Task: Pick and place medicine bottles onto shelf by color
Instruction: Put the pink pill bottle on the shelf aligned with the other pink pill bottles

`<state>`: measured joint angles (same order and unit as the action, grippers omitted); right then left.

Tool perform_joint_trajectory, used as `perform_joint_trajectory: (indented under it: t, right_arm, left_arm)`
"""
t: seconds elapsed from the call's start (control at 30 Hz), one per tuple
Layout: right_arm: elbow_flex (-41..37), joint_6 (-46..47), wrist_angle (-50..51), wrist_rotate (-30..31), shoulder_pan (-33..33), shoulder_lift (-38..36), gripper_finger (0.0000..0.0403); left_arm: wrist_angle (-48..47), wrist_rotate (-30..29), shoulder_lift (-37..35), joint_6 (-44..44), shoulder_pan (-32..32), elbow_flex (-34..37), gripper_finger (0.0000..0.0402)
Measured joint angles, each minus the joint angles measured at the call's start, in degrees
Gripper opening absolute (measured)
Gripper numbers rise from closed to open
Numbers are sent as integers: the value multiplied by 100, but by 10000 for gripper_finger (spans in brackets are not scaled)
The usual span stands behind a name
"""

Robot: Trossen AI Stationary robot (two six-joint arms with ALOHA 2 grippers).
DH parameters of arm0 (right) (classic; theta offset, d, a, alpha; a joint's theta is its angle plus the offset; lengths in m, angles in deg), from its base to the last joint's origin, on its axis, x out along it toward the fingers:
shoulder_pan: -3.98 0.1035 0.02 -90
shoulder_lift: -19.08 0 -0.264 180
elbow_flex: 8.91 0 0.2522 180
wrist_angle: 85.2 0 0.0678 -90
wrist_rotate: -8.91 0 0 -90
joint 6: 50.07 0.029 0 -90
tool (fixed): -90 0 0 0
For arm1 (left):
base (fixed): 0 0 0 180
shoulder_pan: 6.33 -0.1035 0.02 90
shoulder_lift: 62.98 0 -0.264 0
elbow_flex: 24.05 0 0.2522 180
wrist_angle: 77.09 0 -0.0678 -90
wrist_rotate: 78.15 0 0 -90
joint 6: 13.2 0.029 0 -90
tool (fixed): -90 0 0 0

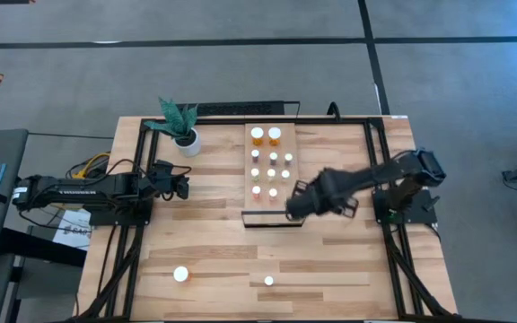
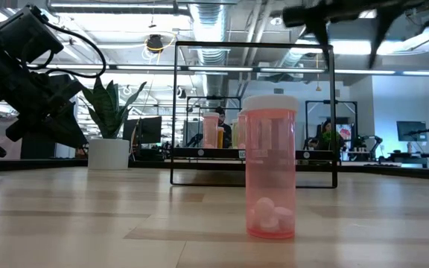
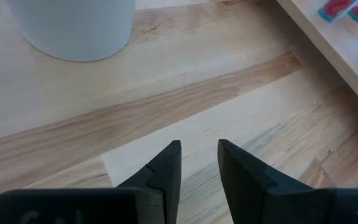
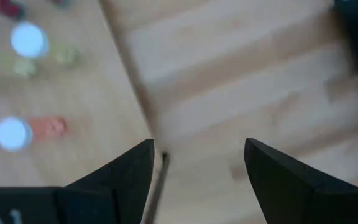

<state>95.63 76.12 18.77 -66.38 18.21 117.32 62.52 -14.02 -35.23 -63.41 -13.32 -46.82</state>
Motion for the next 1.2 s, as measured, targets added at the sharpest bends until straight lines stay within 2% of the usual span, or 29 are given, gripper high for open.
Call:
perform_joint_trajectory:
  t: [0.3, 0.6, 0.83, 1.2]
  right_arm:
    - [-2, 1913, -387, -437, 1397, 44, 270]
    - [35, 2531, -1782, -774, 2085, 684, 270]
    - [735, 2019, -2269, -870, 2041, 1469, 270]
    - [2308, 165, -2228, -956, 1581, 2724, 270]
  left_arm:
    - [1, -2, 0, 2, -2, 0, 91]
    - [1, 0, -1, 2, -2, 0, 91]
    - [3, 3, -1, 1, -1, 0, 91]
    - [6, 2, -1, 2, -2, 0, 91]
